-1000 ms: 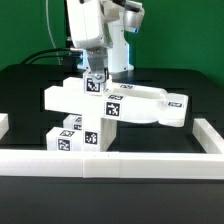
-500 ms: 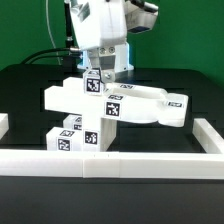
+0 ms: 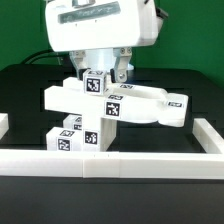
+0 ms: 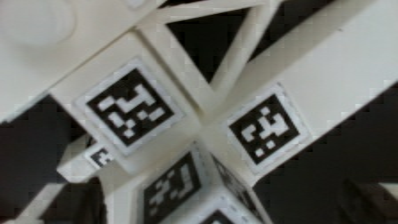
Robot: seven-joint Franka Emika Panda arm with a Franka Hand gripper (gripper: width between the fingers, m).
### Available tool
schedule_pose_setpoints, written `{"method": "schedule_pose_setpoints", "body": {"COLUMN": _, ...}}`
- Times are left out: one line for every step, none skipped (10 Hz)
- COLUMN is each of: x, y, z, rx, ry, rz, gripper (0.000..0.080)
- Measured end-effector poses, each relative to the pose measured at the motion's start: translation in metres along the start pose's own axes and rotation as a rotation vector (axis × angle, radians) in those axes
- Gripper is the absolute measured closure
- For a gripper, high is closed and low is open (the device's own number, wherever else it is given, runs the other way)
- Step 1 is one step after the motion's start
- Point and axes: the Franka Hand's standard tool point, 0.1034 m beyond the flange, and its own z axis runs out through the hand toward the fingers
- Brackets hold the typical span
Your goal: Assemble chair
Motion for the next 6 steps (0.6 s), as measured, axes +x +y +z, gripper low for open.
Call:
{"method": "schedule_pose_setpoints", "body": {"x": 0.0003, "y": -0.0001, "z": -0.0006, "rx": -0.001, "ry": 0.001, "rz": -0.061, "gripper": 0.0150}}
{"method": "schedule_pose_setpoints", "body": {"x": 0.0024, "y": 0.0026, "z": -0.0008, "rx": -0.002, "ry": 0.002, "rz": -0.140, "gripper": 0.0150}}
{"method": "schedule_pose_setpoints", "body": {"x": 0.0027, "y": 0.0032, "z": -0.0007, "rx": -0.004, "ry": 0.003, "rz": -0.219, "gripper": 0.0150}}
{"method": "schedule_pose_setpoints", "body": {"x": 0.0027, "y": 0.0032, "z": -0.0006, "rx": -0.004, "ry": 0.002, "rz": -0.277, "gripper": 0.0150}}
{"method": "schedule_pose_setpoints", "body": {"x": 0.0029, "y": 0.0035, "z": -0.0005, "rx": -0.005, "ry": 0.002, "rz": -0.328, "gripper": 0.0150}}
{"method": "schedule_pose_setpoints", "body": {"x": 0.0031, "y": 0.0038, "z": -0.0005, "rx": -0.005, "ry": 0.002, "rz": -0.411, "gripper": 0.0150}}
